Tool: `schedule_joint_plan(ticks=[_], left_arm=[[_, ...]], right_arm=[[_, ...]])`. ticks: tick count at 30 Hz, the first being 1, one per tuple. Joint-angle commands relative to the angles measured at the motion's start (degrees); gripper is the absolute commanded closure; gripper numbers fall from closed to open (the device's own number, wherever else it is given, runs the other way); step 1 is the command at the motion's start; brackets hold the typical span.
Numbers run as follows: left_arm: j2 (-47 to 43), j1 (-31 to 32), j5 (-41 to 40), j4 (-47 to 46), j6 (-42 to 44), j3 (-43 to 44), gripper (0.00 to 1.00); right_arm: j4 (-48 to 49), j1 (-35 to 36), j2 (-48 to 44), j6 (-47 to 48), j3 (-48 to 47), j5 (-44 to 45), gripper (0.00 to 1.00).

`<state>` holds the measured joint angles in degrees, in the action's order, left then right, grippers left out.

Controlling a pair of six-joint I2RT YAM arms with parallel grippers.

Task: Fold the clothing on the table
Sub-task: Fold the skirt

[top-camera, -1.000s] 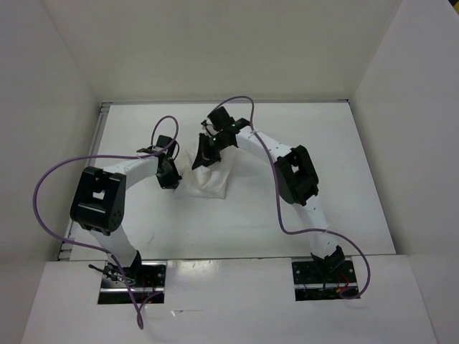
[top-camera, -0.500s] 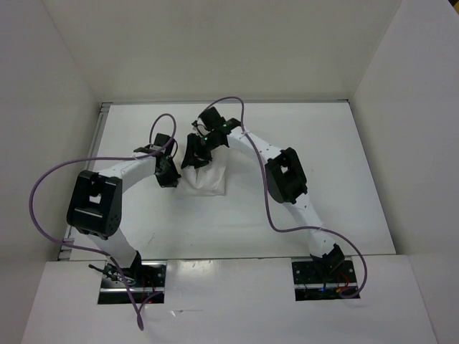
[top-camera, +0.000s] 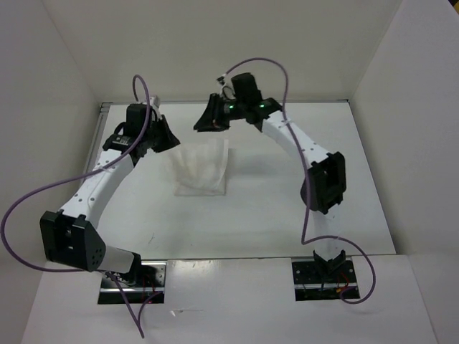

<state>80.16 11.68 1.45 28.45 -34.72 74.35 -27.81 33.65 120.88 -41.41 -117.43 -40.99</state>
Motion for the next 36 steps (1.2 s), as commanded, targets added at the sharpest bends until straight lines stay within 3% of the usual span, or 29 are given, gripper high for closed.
schedule_joint_plan(ticks=[1,6,11,17,20,26,29,30,31,34,35,36], left_arm=[[2.9,0.0,24.1,-10.1,1.0,-5.2,1.0],[11.7,0.0,31.2,-14.9,-0.1,-7.3,1.0],[13.9,-1.9,25.8,-12.6,-0.9,-12.2,1.0],[11.3,-1.9,15.4,-8.1,-4.6,-19.4,1.0],[15.1,-1.9,11.6,-9.2,-7.2,-20.6,1.0],[20.5,-2.5,7.6,-11.5,-8.3,-19.9,1.0],[16.9,-2.5,10.0,-13.3,-7.2,-19.9,1.0],[14.8,-2.5,13.0,-13.9,-7.2,-19.2,0.97],[9.4,-2.5,14.1,-14.4,-6.6,-18.3,0.8],[-2.8,-2.5,15.3,-13.7,-6.0,-17.4,0.47],[-5.3,-2.5,15.3,-13.2,-4.8,-16.7,0.31],[-7.5,-2.5,14.4,-12.4,-4.1,-16.2,0.26]], right_arm=[[-2.2,-6.4,-9.0,0.8,5.4,12.5,0.72],[1.4,-13.2,-16.0,-0.3,19.7,12.3,0.82],[1.4,-15.1,-20.3,1.4,27.0,11.8,0.82],[2.0,-15.1,-21.0,1.9,31.0,10.6,0.82],[2.5,-15.1,-21.0,1.9,31.0,9.9,0.82],[0.1,-15.1,-21.6,4.4,30.4,8.7,0.81],[-0.4,-15.6,-22.7,5.6,30.4,8.2,0.78],[-0.9,-15.6,-23.8,5.6,30.9,7.6,0.78],[-0.9,-16.2,-24.5,6.2,30.9,7.6,0.77],[-0.9,-16.9,-27.5,6.2,33.7,7.6,0.72],[-0.9,-17.6,-28.2,6.2,34.7,8.2,0.7],[-0.4,-17.6,-29.7,6.2,37.2,9.3,0.69]])
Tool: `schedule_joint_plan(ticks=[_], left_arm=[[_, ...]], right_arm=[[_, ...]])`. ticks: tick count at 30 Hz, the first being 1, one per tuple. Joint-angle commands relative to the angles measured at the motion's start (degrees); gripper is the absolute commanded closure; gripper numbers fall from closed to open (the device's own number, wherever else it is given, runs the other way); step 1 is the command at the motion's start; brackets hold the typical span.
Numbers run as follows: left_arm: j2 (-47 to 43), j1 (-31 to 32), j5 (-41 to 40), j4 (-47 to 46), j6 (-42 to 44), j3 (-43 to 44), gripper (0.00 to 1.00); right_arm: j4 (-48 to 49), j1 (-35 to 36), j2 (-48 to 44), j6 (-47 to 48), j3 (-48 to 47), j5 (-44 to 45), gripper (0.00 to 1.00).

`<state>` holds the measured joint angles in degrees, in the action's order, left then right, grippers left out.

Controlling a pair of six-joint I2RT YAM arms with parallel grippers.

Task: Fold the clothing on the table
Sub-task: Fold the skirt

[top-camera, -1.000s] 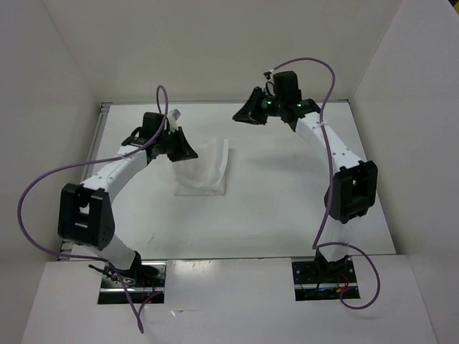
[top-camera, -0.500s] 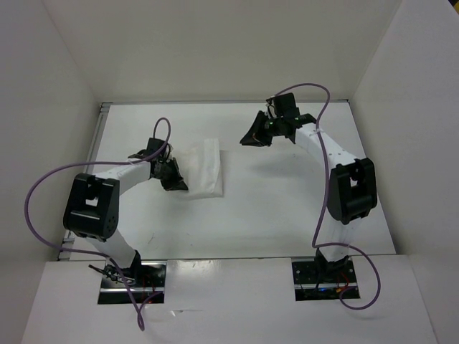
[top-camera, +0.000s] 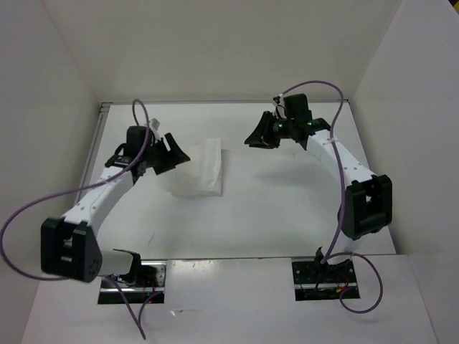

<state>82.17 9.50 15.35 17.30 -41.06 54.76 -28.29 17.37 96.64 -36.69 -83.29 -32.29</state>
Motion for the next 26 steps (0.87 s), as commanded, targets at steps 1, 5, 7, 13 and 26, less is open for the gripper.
schedule_joint_plan(ticks=[1,5,7,13,26], left_arm=[[-13.0,-0.3,-1.1,1.4,2.7,3.4,0.23],[-18.8,-0.3,-1.7,3.9,3.9,-0.2,0.18],[-21.5,-0.3,0.4,2.8,0.6,-6.0,0.18],[-27.8,-0.3,1.9,0.0,-5.7,-13.9,0.17],[-40.7,-0.3,1.6,-0.1,-14.1,-18.7,0.0]], right_arm=[[0.1,-1.9,-6.3,0.7,4.4,1.8,0.66],[0.7,-1.9,-10.3,-1.5,13.8,8.5,0.63],[0.7,-1.9,-11.6,-2.1,16.2,12.7,0.63],[-3.0,-1.9,-12.8,-5.0,22.1,18.3,0.62],[-4.3,12.3,-19.9,-11.1,20.8,31.4,0.0]])
